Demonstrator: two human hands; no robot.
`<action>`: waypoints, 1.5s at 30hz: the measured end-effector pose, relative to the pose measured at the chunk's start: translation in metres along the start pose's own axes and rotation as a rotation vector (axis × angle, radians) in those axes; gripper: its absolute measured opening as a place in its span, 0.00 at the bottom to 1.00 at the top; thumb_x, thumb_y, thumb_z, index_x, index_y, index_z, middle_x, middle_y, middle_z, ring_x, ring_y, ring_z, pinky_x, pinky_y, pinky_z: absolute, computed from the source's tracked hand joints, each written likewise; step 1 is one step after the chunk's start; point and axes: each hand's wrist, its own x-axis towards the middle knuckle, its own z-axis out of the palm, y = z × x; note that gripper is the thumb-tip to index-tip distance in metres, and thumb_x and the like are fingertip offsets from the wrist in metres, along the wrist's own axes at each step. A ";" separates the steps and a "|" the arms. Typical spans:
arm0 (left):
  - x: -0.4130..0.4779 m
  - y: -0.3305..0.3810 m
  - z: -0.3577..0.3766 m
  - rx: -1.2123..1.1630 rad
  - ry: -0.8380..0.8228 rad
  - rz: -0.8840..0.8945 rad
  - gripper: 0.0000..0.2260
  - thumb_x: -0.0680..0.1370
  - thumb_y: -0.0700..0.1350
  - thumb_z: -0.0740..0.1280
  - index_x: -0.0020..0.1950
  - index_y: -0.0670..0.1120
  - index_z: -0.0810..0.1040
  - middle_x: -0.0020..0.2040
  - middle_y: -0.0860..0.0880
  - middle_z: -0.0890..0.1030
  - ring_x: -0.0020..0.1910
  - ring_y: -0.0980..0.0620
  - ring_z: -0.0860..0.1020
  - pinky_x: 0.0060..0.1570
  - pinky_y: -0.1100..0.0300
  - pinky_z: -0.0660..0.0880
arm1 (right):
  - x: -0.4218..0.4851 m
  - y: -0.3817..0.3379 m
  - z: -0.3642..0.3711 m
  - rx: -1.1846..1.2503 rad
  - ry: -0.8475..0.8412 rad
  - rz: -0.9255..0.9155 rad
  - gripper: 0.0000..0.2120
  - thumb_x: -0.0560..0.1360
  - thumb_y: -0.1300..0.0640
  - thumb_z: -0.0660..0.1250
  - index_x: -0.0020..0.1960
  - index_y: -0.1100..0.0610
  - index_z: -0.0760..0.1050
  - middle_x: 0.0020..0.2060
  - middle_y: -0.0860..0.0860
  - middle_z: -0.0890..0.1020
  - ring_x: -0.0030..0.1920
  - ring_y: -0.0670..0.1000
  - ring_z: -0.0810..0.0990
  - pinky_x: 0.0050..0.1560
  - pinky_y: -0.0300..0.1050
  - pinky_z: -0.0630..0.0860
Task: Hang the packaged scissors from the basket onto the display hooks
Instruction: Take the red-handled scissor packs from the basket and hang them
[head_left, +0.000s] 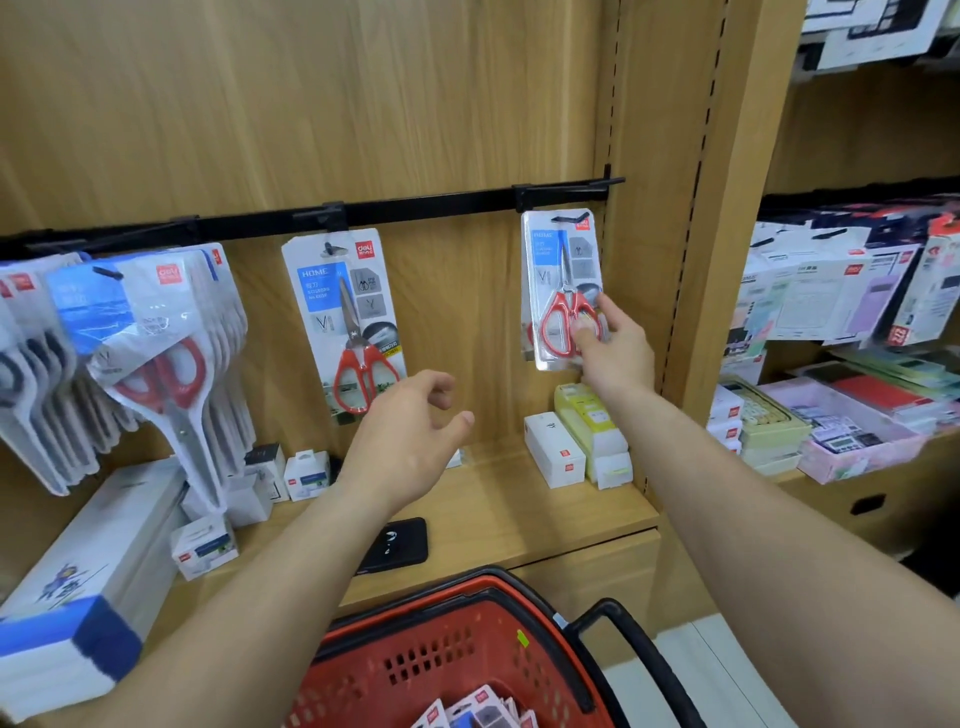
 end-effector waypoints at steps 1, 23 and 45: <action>-0.003 -0.003 -0.003 0.020 -0.006 -0.001 0.20 0.80 0.52 0.71 0.71 0.50 0.75 0.56 0.57 0.80 0.48 0.57 0.80 0.56 0.52 0.80 | -0.006 0.000 0.002 -0.068 -0.021 0.000 0.26 0.79 0.45 0.66 0.76 0.39 0.68 0.63 0.47 0.82 0.52 0.48 0.84 0.55 0.53 0.83; -0.302 -0.237 0.039 0.196 -0.504 -0.497 0.20 0.83 0.51 0.67 0.73 0.45 0.74 0.65 0.48 0.79 0.55 0.48 0.77 0.52 0.57 0.72 | -0.295 0.183 0.083 -0.883 -1.209 0.068 0.25 0.77 0.46 0.72 0.69 0.57 0.75 0.63 0.57 0.80 0.57 0.55 0.79 0.54 0.44 0.72; -0.299 -0.263 0.155 0.053 -0.688 -0.837 0.47 0.71 0.72 0.71 0.79 0.42 0.62 0.75 0.41 0.71 0.77 0.37 0.62 0.72 0.44 0.69 | -0.302 0.257 0.085 -0.942 -1.034 0.635 0.54 0.54 0.28 0.81 0.68 0.62 0.72 0.71 0.61 0.70 0.71 0.60 0.69 0.67 0.53 0.73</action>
